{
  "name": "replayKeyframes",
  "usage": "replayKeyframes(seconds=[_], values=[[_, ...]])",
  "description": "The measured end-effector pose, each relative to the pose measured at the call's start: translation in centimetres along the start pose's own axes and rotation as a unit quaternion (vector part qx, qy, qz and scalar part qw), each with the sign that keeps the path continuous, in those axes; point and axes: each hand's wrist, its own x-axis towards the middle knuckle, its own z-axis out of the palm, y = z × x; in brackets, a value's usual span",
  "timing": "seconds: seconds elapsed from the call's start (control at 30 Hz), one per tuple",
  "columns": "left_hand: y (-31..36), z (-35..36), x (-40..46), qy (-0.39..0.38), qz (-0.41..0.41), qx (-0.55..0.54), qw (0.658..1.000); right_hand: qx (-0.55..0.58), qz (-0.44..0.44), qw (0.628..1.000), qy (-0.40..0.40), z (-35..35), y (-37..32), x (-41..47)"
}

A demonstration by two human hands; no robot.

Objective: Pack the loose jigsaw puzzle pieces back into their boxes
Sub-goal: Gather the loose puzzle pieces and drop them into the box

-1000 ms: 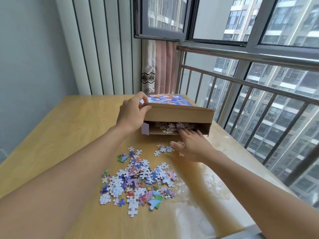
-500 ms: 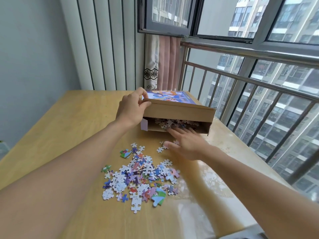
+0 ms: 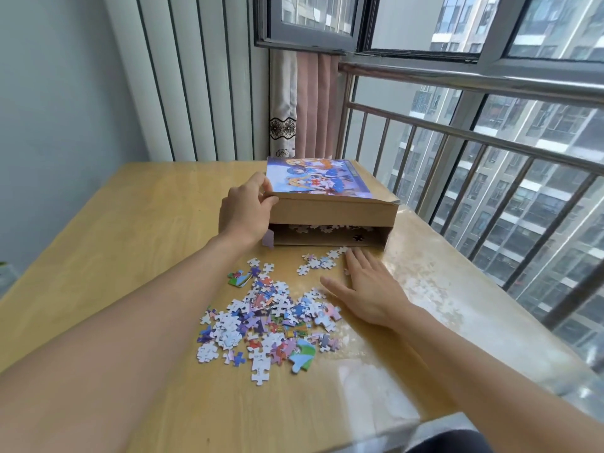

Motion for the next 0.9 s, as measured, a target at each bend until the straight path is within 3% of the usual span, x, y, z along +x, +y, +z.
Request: replayKeyframes(seconds=[0.13, 0.23, 0.3, 0.43, 0.7, 0.8, 0.9], values=[[-0.8, -0.5, -0.7, 0.015, -0.027, -0.014, 0.999, 0.085, -0.121, 0.988, -0.045, 0.0, -3.8, -0.7], [-1.4, -1.4, -1.3, -0.038, -0.019, -0.034, 0.999, 0.196, -0.092, 0.976, -0.007, -0.7, -4.3, -0.1], [-2.1, -1.8, -2.2, -0.084, -0.038, -0.029, 0.995, 0.147, -0.054, 0.987, 0.027, -1.0, -3.8, 0.6], [-3.9, -2.3, -4.9, -0.185, -0.089, 0.004, 0.979, 0.068, -0.070, 0.995, -0.005, -0.1, -3.6, 0.7], [-6.2, -5.1, -10.8, -0.316, -0.038, 0.036, 0.947, 0.164, -0.108, 0.978, -0.069, 0.2, -7.4, -0.6], [-4.2, -4.6, -12.3, -0.345, -0.032, -0.057, 0.936, 0.232, -0.137, 0.958, -0.102, 0.3, -9.0, 0.2], [-2.8, -4.2, -12.8, -0.291, -0.089, -0.215, 0.928, 0.307, -0.116, 0.939, -0.106, -0.7, -8.1, 1.2]])
